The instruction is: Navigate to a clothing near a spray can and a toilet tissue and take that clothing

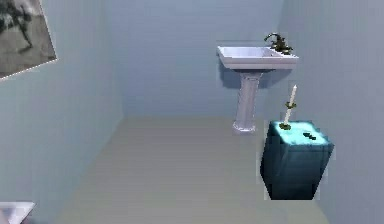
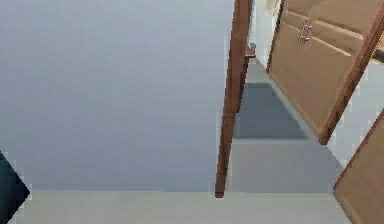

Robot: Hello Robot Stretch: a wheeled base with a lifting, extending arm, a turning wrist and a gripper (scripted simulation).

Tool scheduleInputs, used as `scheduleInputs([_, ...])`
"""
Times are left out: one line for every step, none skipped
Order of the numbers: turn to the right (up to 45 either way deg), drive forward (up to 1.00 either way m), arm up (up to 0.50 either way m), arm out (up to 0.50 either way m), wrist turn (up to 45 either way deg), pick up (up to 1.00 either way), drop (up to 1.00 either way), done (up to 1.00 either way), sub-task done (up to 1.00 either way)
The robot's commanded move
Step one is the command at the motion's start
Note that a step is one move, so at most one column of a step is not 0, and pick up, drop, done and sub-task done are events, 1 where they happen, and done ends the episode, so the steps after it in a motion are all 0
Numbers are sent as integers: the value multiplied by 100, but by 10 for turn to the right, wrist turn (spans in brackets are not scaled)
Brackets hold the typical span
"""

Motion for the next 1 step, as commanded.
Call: scheduleInputs([-450, 0, 0, 0, 0, 0, 0, 0, 0])
